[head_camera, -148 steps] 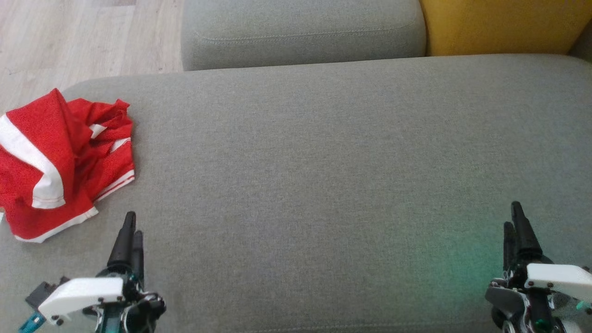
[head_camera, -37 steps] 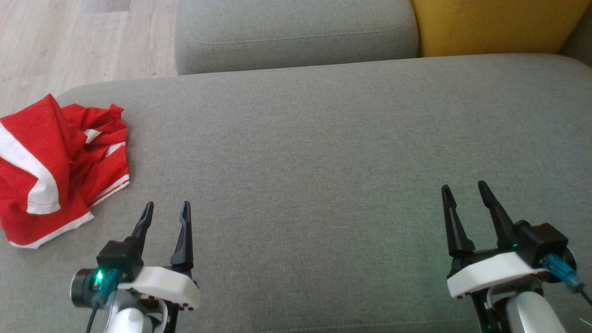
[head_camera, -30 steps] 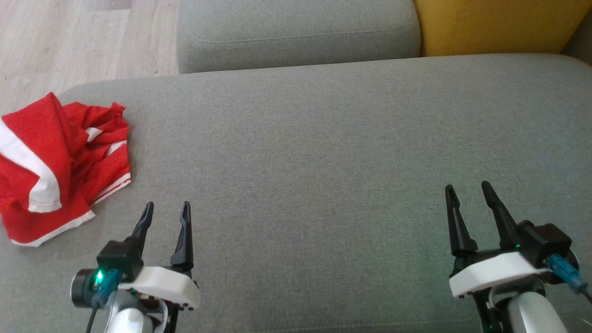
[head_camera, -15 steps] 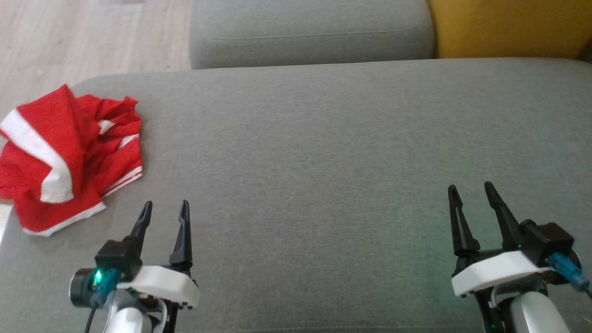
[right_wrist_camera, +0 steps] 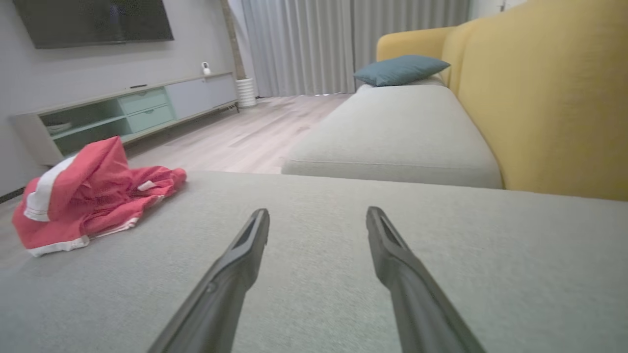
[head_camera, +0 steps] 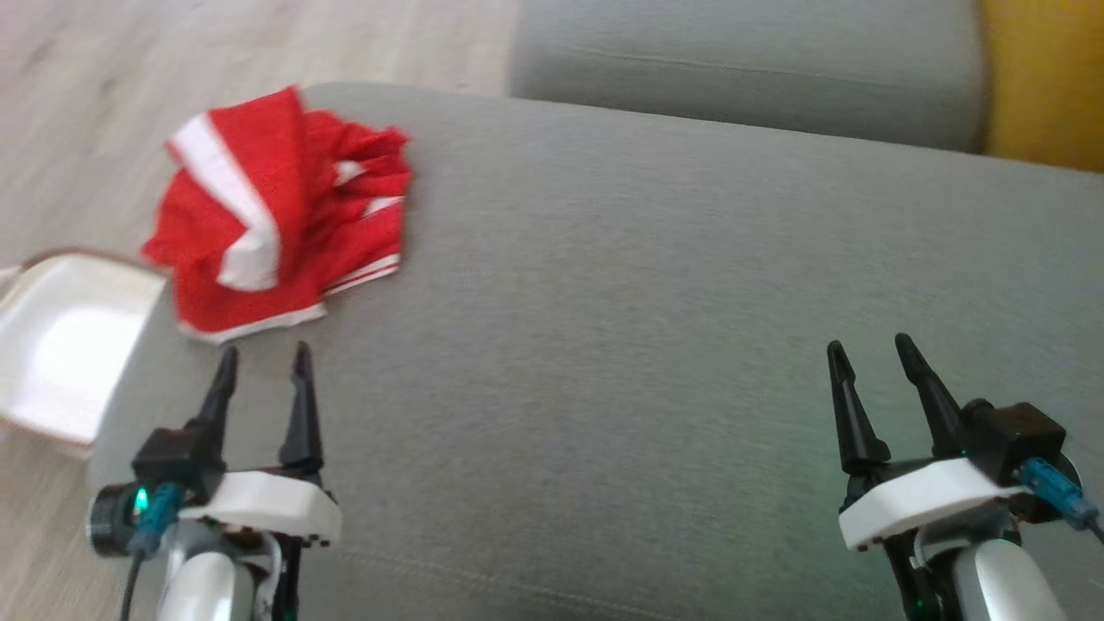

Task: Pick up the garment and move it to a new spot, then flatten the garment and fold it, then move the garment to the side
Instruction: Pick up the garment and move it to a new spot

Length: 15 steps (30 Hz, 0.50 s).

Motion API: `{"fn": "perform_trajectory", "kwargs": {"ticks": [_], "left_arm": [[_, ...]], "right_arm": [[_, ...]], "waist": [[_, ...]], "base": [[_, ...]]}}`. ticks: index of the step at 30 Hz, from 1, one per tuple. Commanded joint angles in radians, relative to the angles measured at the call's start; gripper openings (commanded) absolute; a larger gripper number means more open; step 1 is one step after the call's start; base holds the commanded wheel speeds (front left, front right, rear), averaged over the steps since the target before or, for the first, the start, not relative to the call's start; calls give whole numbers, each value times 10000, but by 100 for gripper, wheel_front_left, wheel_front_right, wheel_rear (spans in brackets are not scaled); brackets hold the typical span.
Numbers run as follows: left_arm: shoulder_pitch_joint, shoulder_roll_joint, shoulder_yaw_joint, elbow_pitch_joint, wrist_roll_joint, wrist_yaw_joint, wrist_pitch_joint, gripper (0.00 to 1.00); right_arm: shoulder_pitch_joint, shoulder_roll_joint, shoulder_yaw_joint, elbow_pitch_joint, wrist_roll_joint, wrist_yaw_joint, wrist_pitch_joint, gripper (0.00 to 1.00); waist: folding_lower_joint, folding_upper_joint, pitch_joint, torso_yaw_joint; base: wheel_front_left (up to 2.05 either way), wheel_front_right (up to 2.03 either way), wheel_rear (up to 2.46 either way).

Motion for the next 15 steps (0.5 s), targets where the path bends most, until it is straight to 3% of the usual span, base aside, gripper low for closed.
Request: {"fn": "perform_trajectory", "kwargs": {"ticks": [1,8,15], "left_arm": [[-459,204,422,-389,69,31,-124,100],[-399,216,706,-506,23,58,-124,100],[-363,176,868,-561,-29,6,-124,100]], "right_arm": [[-265,5,238,-457,38,77,58,100],[-334,3,326,-727,-51,77,212,100],[-367,23,361,-902,-122,77,298,100]], "waist": [[0,0,62,819],[0,0,183,1752],[0,0,269,2137]], "base": [[0,0,0],[0,0,0],[0,0,0]]}}
